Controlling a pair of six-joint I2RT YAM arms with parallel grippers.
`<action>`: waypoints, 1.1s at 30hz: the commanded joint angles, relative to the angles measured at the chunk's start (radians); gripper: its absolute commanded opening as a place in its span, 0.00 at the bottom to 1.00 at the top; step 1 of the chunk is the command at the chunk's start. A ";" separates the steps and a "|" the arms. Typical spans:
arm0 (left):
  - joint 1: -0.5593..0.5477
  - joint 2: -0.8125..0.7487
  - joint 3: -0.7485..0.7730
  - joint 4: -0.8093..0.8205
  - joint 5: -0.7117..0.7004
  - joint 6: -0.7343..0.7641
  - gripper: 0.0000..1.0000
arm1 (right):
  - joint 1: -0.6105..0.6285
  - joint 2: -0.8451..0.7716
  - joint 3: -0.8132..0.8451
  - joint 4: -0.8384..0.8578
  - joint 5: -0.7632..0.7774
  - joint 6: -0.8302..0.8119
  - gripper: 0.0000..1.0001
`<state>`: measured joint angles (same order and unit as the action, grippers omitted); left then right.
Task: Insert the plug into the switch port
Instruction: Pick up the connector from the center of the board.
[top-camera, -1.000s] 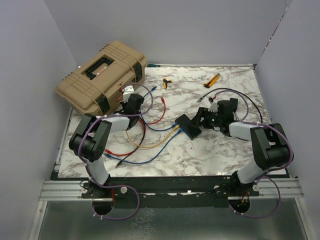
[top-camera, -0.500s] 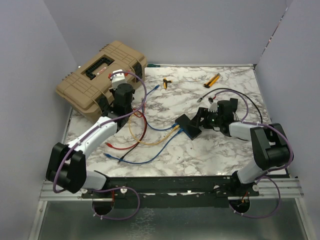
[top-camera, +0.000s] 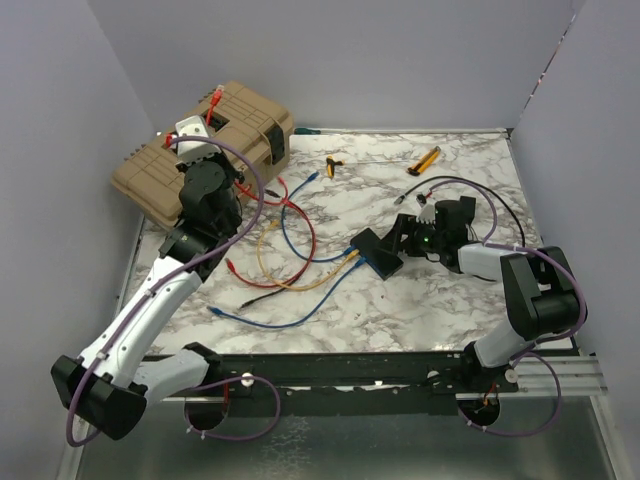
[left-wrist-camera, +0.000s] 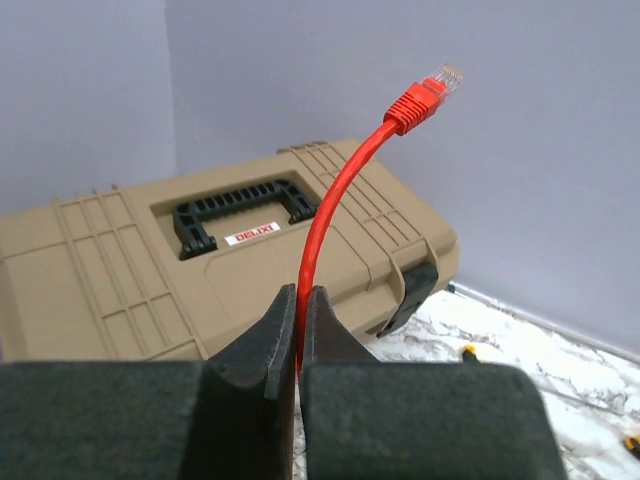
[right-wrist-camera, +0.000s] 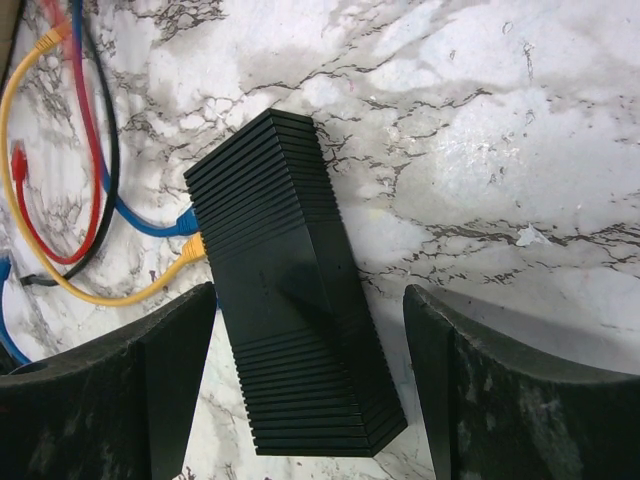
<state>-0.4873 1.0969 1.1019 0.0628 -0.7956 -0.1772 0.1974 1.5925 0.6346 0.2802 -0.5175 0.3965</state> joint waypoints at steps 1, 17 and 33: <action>-0.016 -0.074 0.024 -0.021 -0.097 0.059 0.00 | 0.000 0.006 -0.003 0.028 -0.018 0.010 0.79; -0.124 0.127 0.042 -0.185 0.237 0.015 0.00 | 0.000 -0.023 -0.026 0.076 -0.038 0.011 0.78; -0.124 0.160 -0.100 -0.152 0.774 -0.147 0.00 | 0.000 -0.146 -0.121 0.260 -0.114 0.028 0.76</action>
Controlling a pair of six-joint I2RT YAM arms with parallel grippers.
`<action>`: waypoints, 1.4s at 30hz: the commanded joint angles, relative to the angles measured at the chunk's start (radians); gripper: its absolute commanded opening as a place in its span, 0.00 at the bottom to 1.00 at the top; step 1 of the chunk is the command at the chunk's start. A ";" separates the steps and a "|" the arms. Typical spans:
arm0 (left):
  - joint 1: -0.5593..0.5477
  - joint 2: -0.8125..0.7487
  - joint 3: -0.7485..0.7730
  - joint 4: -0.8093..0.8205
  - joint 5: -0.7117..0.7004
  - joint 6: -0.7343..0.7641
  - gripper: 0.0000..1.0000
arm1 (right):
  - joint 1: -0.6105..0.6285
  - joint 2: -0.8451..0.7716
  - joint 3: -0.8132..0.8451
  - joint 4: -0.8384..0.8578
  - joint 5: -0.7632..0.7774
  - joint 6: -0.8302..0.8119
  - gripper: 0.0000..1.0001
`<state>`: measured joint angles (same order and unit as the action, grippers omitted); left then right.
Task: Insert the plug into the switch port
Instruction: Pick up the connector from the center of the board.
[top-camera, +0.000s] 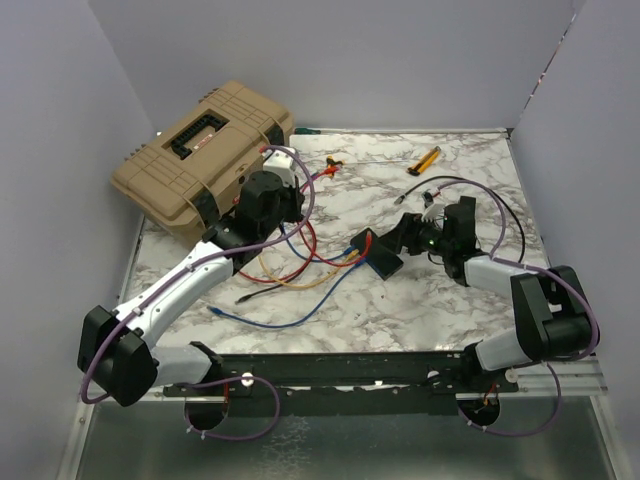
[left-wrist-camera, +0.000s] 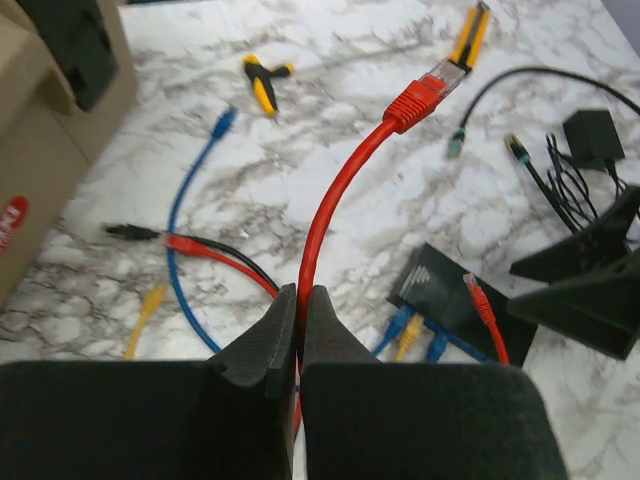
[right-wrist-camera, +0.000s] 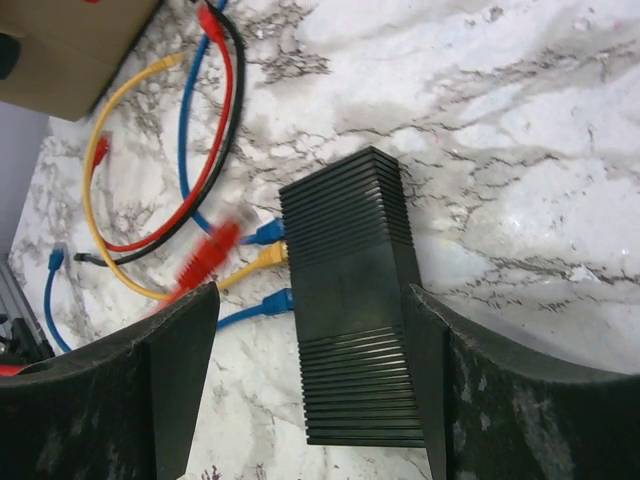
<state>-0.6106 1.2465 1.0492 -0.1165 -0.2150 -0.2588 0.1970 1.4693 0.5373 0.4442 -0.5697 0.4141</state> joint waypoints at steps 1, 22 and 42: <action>0.000 0.011 -0.063 0.033 0.212 -0.072 0.00 | 0.001 -0.024 -0.027 0.108 -0.070 0.012 0.76; -0.049 -0.037 -0.375 0.366 0.440 -0.109 0.00 | 0.001 -0.094 -0.169 0.601 -0.360 0.094 0.74; -0.112 -0.024 -0.469 0.538 0.492 -0.047 0.00 | 0.001 -0.098 -0.172 0.662 -0.412 0.114 0.71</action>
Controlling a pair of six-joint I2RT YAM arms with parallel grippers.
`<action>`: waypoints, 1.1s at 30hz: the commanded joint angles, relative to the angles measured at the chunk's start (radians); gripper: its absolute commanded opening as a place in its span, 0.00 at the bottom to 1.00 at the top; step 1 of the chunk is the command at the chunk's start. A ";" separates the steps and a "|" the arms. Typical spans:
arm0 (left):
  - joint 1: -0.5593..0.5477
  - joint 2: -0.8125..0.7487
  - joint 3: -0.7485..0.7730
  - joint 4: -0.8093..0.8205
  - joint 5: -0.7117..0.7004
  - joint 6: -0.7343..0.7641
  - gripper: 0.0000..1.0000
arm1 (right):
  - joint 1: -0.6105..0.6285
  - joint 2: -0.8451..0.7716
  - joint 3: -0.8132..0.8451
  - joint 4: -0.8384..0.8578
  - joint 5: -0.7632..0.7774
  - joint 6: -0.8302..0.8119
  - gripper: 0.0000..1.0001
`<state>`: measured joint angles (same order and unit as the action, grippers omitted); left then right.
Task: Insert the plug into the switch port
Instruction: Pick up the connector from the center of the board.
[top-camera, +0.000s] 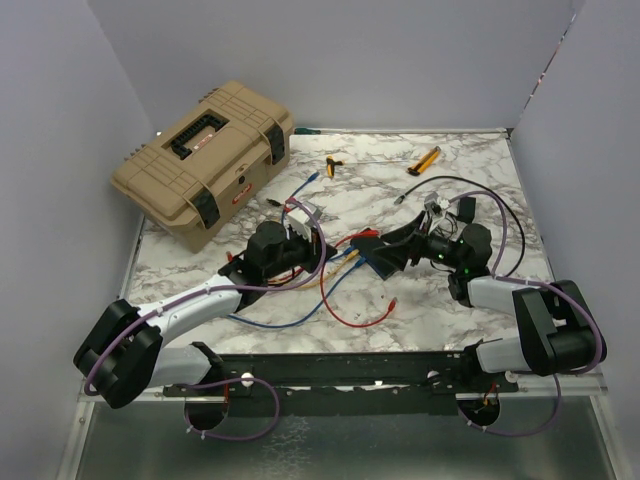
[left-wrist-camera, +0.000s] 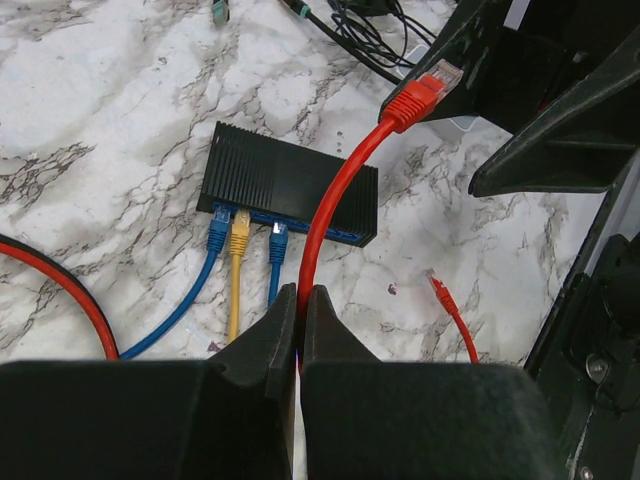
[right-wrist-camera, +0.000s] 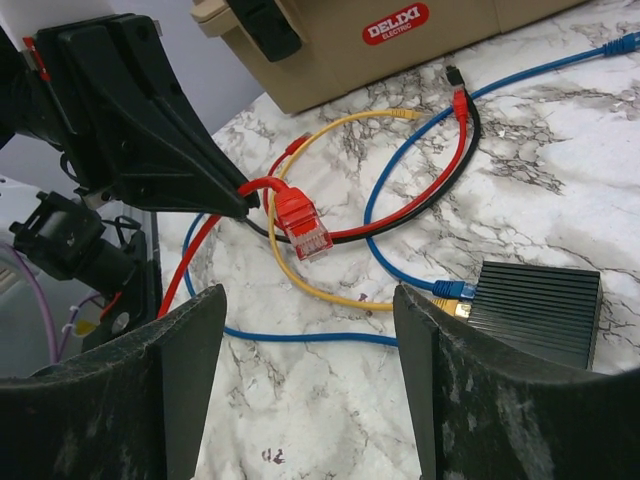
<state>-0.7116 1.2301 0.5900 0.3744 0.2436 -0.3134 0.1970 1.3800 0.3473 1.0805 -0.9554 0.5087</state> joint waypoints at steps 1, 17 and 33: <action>-0.012 -0.006 -0.010 0.050 0.033 0.004 0.00 | 0.001 -0.002 0.019 0.037 -0.030 0.032 0.71; -0.016 -0.035 -0.024 0.118 -0.102 -0.074 0.00 | 0.000 0.093 0.023 0.173 -0.020 0.192 0.67; -0.016 -0.052 -0.081 0.210 -0.105 -0.129 0.00 | 0.005 -0.122 0.044 -0.213 0.078 0.014 0.68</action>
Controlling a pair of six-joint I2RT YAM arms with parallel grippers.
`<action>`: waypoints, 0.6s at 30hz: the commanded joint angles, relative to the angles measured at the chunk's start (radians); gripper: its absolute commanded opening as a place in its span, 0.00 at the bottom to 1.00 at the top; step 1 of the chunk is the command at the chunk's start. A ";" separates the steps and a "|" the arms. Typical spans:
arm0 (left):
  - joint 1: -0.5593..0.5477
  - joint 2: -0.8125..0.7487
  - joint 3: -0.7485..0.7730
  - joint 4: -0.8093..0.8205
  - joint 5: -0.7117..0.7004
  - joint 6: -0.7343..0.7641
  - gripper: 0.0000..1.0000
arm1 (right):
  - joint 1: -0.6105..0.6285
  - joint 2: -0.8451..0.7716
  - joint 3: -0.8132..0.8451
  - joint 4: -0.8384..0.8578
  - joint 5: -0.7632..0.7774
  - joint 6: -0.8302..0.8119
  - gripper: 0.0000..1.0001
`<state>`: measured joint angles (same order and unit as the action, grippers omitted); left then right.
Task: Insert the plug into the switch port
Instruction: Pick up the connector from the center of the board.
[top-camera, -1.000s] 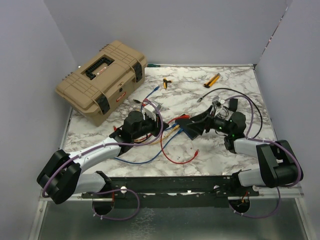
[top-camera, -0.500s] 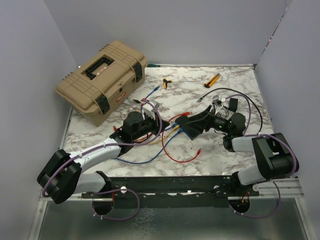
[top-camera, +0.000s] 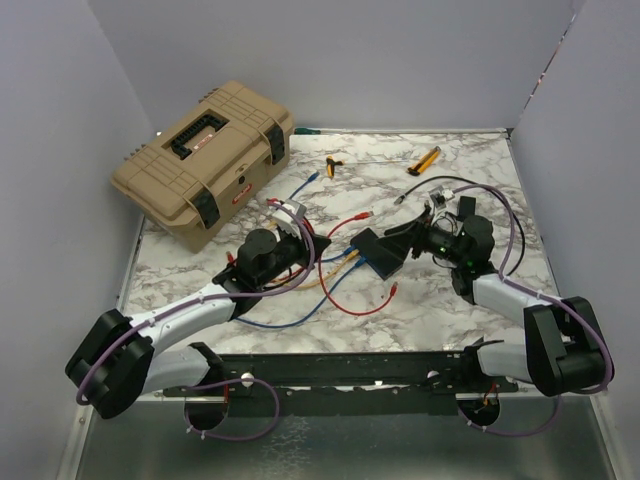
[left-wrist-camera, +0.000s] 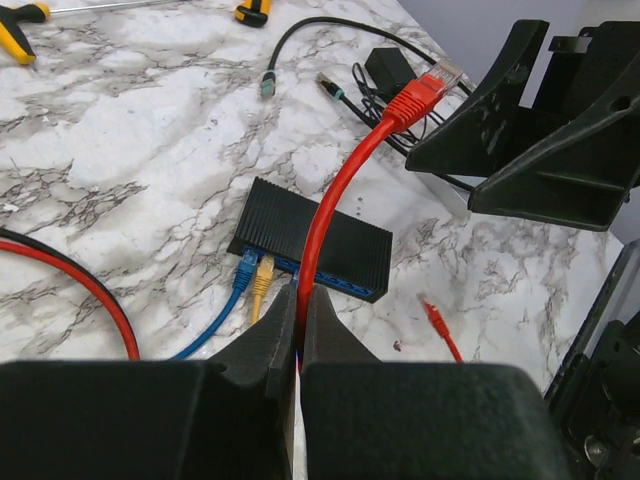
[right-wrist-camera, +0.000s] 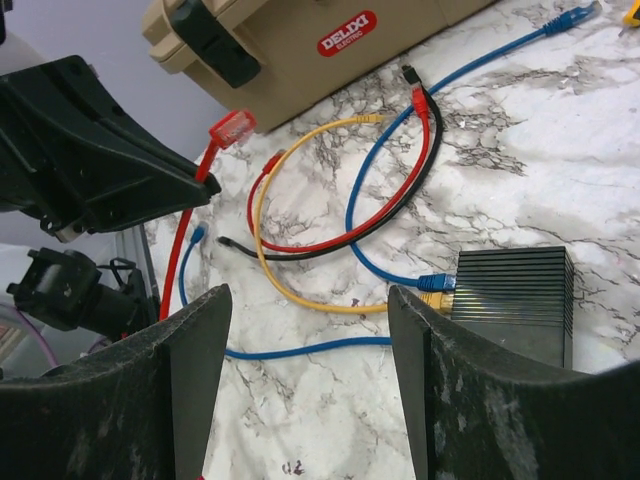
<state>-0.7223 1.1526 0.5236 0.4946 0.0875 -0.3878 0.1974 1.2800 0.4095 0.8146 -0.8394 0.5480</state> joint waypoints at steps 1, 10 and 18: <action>-0.005 0.034 -0.013 0.098 0.065 -0.066 0.00 | 0.005 -0.025 -0.015 0.068 -0.047 -0.043 0.68; -0.009 0.069 -0.005 0.182 0.193 -0.174 0.00 | 0.009 0.017 -0.012 0.351 -0.154 -0.062 0.68; -0.027 0.110 0.017 0.296 0.251 -0.261 0.00 | 0.043 0.113 0.021 0.605 -0.192 0.085 0.67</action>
<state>-0.7341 1.2339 0.5194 0.6876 0.2691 -0.5819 0.2241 1.3594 0.4046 1.2270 -0.9840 0.5552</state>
